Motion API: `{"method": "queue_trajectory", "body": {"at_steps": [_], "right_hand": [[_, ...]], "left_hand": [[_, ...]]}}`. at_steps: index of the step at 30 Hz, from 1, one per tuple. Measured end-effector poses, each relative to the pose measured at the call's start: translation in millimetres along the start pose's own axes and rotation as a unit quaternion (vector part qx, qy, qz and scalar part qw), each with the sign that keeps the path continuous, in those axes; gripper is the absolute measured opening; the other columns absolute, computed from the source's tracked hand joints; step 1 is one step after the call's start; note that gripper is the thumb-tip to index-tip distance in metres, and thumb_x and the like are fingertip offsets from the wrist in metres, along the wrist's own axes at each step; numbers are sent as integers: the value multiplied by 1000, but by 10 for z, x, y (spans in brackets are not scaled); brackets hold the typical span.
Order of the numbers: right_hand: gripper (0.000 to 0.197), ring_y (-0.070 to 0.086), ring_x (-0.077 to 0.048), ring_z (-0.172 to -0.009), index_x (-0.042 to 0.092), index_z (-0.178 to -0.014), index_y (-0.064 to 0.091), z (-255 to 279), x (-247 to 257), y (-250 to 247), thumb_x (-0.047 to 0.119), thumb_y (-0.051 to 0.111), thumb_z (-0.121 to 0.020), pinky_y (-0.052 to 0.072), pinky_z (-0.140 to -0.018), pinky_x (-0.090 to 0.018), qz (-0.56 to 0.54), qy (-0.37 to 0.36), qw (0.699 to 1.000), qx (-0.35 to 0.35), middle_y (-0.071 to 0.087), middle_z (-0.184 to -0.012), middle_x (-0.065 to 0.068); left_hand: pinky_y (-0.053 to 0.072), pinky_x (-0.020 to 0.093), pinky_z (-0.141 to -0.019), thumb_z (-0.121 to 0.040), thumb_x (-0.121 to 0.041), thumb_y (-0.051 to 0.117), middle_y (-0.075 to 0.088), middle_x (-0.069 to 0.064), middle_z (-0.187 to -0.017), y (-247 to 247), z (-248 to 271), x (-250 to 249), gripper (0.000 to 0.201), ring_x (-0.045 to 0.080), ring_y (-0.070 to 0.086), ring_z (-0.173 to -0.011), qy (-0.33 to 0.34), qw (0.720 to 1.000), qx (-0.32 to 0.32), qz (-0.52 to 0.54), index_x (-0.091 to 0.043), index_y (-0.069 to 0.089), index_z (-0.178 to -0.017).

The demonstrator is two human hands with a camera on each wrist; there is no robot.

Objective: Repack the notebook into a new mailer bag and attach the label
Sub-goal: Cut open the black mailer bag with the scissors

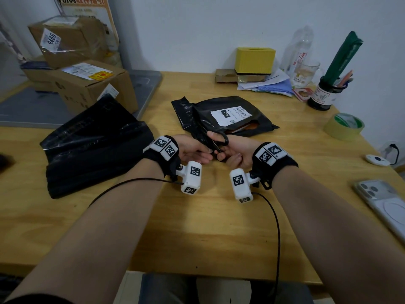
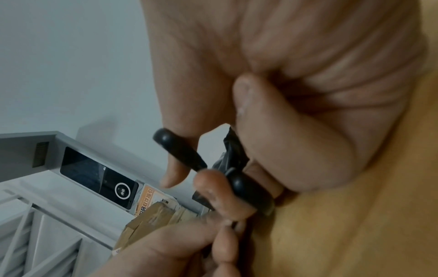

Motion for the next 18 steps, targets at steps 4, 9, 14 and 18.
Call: {"method": "queue_trajectory", "body": {"at_steps": [4,9,14,18], "right_hand": [[58,20,-2,-30,15,-84,50,-9,12,-5,70,67,-78,20,-29,-12,-3,11,1000,8,46,-61,5],[58,21,-3,-30,15,-81,50,2,46,-13,68,69,-73,18,-30,-12,-1,9,1000,15,46,-58,5],[58,20,-3,-31,15,-78,49,14,58,5,69,69,-70,16,-32,-12,12,11,1000,5,46,-58,5],[54,20,-2,-31,15,-80,49,3,66,6,67,64,-81,15,-34,-13,20,8,1000,-6,45,-57,5]], "left_hand": [[52,13,-50,-101,-19,57,71,-4,-57,10,28,14,17,3,67,-48,-2,1000,4,-9,-10,63,-88],[53,13,-49,-99,-20,60,71,-3,-57,23,57,42,18,3,67,-49,-2,1000,14,-20,-9,63,-85],[52,12,-49,-98,-19,62,71,-3,-57,31,71,56,16,3,67,-49,-3,999,19,-31,-9,63,-85],[52,12,-48,-97,-20,63,72,-3,-58,41,99,60,15,3,68,-49,-9,998,33,-48,-9,62,-86]]}}
Point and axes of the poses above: each hand's wrist, its own z-axis away from the middle knuckle, its own y-axis out of the palm, x = y × z, the point moved 2 cm from there along -z, towards the middle knuckle
